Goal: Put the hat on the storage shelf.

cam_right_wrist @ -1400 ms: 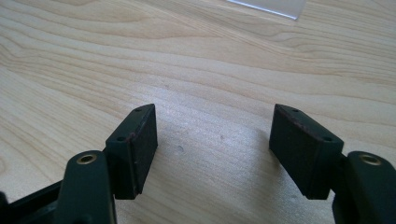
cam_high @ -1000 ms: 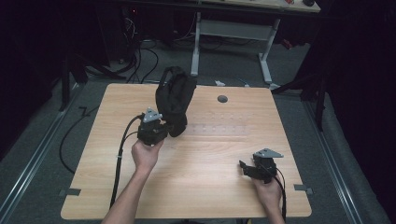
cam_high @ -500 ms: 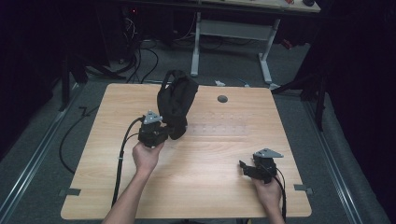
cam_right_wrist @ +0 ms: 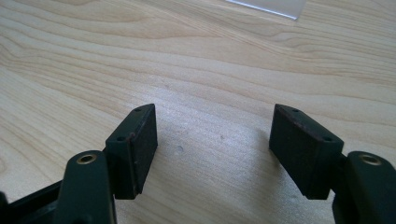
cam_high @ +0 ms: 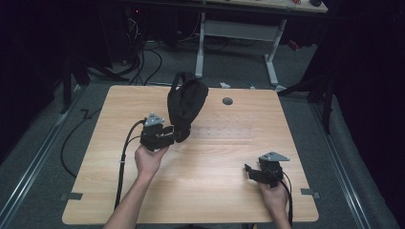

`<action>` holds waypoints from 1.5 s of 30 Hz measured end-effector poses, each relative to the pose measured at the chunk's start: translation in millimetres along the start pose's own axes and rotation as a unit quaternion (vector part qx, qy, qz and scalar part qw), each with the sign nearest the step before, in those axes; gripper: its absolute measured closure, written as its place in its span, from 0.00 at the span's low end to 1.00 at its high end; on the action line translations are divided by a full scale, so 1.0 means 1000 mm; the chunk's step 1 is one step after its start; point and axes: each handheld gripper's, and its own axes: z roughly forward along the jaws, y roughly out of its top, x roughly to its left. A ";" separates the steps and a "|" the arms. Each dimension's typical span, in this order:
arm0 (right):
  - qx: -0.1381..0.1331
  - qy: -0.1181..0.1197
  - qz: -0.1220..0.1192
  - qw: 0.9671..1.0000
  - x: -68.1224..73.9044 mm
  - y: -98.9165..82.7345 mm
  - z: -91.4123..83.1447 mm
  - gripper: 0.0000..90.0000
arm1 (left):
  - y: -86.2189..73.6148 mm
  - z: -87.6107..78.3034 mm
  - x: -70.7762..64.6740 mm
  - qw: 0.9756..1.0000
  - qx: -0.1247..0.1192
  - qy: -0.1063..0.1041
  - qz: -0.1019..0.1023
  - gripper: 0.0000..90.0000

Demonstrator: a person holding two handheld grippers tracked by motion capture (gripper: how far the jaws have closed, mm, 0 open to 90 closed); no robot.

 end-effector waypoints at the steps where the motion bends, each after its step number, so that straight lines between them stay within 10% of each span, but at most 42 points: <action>1: 0.000 0.000 0.000 1.000 0.000 0.000 0.000 0.36 | 0.001 0.000 0.000 1.000 -0.002 0.001 -0.001 0.59; 45: 0.000 0.000 0.000 1.000 0.000 0.000 0.000 0.36 | 0.021 -0.054 0.008 0.999 -0.044 0.004 -0.013 0.40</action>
